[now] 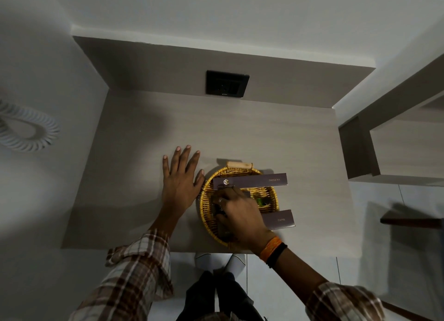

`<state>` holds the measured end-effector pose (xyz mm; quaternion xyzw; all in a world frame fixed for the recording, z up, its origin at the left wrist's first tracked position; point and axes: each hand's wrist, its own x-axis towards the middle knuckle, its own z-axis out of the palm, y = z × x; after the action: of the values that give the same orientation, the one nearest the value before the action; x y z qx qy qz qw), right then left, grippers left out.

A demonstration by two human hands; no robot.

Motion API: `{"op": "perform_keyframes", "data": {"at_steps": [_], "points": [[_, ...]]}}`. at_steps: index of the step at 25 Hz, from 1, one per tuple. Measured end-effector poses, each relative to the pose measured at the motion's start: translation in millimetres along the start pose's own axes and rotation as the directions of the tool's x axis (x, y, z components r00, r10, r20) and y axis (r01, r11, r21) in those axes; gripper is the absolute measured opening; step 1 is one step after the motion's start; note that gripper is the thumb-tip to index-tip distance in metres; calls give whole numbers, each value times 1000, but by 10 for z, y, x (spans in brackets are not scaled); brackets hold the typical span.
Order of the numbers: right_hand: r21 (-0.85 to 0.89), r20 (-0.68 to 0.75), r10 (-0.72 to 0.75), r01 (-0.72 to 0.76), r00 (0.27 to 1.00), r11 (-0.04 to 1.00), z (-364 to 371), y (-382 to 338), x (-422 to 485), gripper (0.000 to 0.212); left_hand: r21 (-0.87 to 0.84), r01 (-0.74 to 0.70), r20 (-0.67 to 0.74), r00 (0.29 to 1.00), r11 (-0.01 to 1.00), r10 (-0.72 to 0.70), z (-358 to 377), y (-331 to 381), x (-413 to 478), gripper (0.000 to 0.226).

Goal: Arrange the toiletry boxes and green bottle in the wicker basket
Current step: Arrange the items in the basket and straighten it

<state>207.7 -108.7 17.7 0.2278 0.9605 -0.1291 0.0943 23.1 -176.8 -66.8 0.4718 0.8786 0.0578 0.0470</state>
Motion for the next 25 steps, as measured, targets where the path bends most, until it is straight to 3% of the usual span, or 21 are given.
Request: {"op": "perform_keyframes", "data": {"at_steps": [7, 9, 13, 18, 21, 25], "points": [[103, -26, 7, -4, 1000, 995, -218, 229, -230, 38, 0, -1, 7, 1000, 1000, 1, -12, -7, -4, 62], [65, 77, -8, 3, 997, 998, -245, 334, -343, 38, 7, -5, 17, 1000, 1000, 5, -14, -8, -1, 63], [-91, 136, 2, 11, 991, 996, -159, 353, -465, 48, 10, -6, 19, 1000, 1000, 6, -19, -4, 2, 64], [-131, 59, 13, -5, 998, 991, -110, 357, -478, 47, 20, -8, 27, 1000, 1000, 8, -8, -10, 4, 64], [-33, 95, 34, -31, 995, 999, -128, 377, -479, 45, 16, -9, 14, 1000, 1000, 8, 9, -10, 5, 64], [88, -99, 71, -62, 993, 994, -205, 423, -595, 51, 18, -11, 11, 1000, 1000, 11, 25, -13, 14, 64]]}}
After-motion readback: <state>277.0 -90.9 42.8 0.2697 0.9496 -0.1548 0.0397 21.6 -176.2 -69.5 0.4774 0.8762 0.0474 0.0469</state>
